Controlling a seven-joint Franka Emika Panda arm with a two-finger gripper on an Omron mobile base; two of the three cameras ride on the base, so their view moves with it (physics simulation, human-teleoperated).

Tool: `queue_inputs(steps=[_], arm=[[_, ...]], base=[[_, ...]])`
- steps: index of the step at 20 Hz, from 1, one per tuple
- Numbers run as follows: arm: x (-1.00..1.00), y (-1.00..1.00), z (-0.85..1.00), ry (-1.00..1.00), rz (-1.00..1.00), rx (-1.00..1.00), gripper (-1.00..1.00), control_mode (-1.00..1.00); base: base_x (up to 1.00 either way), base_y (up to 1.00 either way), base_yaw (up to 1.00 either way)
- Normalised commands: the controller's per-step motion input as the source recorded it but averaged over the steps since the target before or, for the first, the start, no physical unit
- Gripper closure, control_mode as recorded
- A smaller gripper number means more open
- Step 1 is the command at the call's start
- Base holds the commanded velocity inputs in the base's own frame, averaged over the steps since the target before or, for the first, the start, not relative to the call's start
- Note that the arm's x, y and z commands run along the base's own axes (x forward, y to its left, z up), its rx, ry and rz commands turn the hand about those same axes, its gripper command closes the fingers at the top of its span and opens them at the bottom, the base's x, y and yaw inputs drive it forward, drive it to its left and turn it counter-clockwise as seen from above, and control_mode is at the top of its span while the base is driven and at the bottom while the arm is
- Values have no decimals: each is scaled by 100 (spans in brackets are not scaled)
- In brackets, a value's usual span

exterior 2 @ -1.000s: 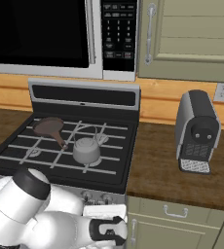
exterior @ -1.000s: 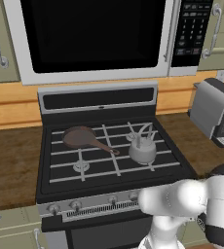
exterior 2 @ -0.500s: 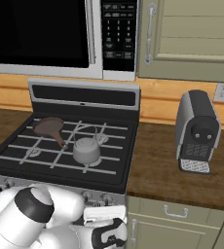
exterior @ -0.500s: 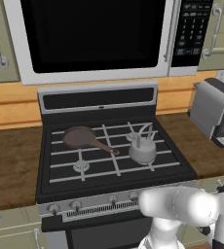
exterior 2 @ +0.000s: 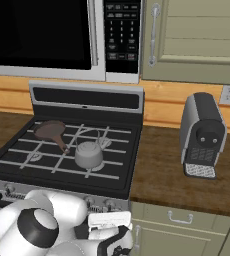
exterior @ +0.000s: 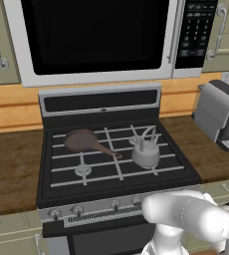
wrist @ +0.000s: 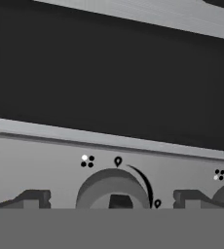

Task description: Pick the kettle from the counter and place it on a stove burner. Then turn the burner on.

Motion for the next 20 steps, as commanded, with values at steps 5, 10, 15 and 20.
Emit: queue_inputs(steps=[5, 10, 15, 20], arm=[[-5, -13, 0, -3, 0, 0, -100, -100], [0, -1, 0, 0, 0, 0, -100, -100], [0, 2, 0, 0, 0, 0, 100, -100], [0, 16, 0, -1, 0, 0, 100, -100]], base=[[0, 0, 0], [0, 0, 0], [0, 0, 0], [0, 0, 0]])
